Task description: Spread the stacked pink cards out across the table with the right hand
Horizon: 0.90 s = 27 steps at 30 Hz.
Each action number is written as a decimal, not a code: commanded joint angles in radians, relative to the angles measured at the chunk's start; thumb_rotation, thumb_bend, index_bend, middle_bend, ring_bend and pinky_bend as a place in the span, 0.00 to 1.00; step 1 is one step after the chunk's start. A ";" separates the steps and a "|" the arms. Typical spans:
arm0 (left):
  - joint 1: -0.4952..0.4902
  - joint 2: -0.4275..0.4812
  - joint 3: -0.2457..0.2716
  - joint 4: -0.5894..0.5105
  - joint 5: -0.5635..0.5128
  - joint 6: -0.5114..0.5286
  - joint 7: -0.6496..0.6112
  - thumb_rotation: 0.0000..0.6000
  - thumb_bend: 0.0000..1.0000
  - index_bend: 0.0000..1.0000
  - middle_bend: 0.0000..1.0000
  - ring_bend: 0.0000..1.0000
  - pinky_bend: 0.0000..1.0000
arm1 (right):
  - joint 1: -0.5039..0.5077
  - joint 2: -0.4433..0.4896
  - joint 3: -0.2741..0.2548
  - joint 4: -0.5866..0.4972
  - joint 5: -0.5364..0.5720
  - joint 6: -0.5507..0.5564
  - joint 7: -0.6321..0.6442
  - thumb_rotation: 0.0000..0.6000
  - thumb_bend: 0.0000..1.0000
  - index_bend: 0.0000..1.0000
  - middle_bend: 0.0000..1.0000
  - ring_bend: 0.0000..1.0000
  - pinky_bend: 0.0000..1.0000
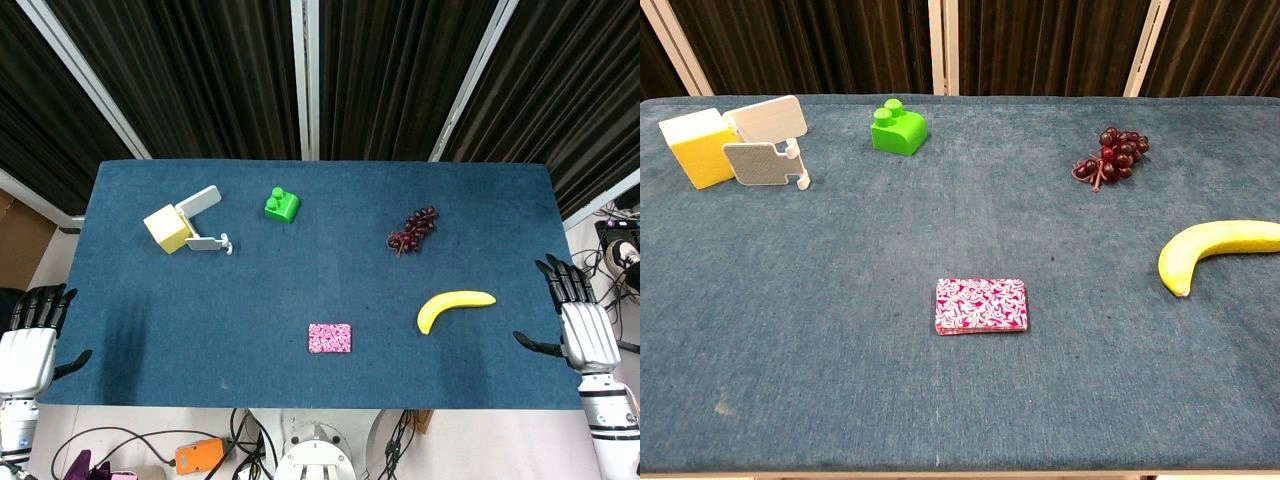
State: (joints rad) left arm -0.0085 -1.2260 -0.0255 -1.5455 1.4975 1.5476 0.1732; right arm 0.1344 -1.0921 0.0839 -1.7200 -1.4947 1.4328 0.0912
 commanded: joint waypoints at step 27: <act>-0.010 -0.019 0.002 0.026 0.012 -0.007 -0.011 1.00 0.09 0.12 0.06 0.00 0.01 | 0.314 -0.410 0.052 -0.134 0.277 -0.417 -0.524 1.00 0.27 0.31 0.05 0.00 0.06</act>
State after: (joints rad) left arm -0.0184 -1.2446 -0.0232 -1.5200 1.5091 1.5405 0.1621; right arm 0.4052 -1.4486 0.1146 -1.8676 -1.2755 1.0564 -0.3830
